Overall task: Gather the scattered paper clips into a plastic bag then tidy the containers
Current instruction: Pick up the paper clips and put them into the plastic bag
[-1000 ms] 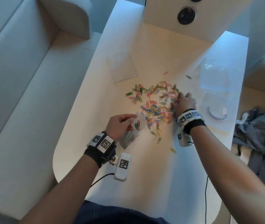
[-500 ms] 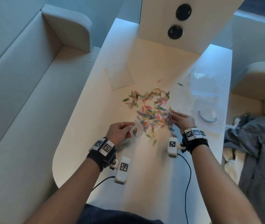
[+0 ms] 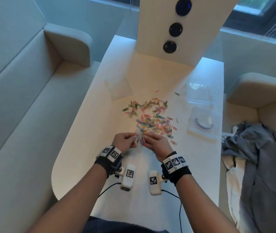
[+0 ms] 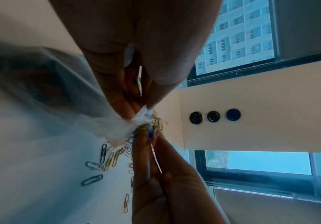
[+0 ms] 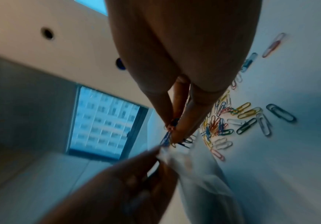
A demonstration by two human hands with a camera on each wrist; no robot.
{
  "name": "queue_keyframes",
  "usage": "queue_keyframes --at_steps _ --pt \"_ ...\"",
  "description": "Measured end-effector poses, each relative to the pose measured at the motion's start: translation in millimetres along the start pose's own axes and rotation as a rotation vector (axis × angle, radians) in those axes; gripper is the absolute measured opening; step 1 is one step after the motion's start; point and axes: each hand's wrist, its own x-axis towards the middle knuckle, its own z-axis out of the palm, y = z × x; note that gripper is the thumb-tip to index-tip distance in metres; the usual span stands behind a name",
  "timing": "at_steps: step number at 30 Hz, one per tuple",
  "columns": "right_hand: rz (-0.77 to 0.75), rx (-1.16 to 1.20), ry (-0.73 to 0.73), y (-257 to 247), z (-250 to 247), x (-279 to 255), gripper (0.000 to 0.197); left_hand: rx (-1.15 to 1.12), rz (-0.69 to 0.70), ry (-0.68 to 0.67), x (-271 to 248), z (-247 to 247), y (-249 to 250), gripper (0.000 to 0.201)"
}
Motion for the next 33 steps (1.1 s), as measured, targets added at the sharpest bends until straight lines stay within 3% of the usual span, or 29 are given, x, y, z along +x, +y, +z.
queue_keyframes --at_steps 3,8,13,20,23,29,31,33 --pt "-0.130 -0.411 0.116 15.7 5.2 6.5 0.018 0.006 0.021 -0.001 -3.1 0.8 0.3 0.017" --pt "-0.257 -0.876 0.069 9.4 11.6 -3.1 0.028 0.033 0.041 0.001 -7.3 3.5 -2.7 0.018" --pt "-0.352 -0.943 0.123 5.4 13.0 -7.8 0.005 0.079 0.063 -0.033 -9.5 4.2 -3.0 0.017" --pt "-0.362 -1.216 -0.015 3.8 15.9 -4.3 0.028 0.108 0.103 -0.035 -11.5 2.5 -0.7 0.018" --pt "-0.425 -1.145 -0.081 -3.7 8.0 -9.6 0.021 0.095 0.112 -0.050 -10.2 -2.6 -0.1 0.019" --pt "-0.335 -0.419 -0.046 -13.1 -29.8 -17.9 0.021 0.034 0.073 -0.037 -11.2 -23.3 -4.3 0.018" --pt "-0.259 -0.348 0.065 -6.6 -47.4 -16.4 0.020 0.013 0.058 -0.042 -10.2 -29.4 -5.3 0.019" --pt "-0.181 -0.457 0.285 5.3 -69.4 -10.3 0.020 -0.009 0.049 -0.040 -9.7 -34.6 -4.5 0.019"
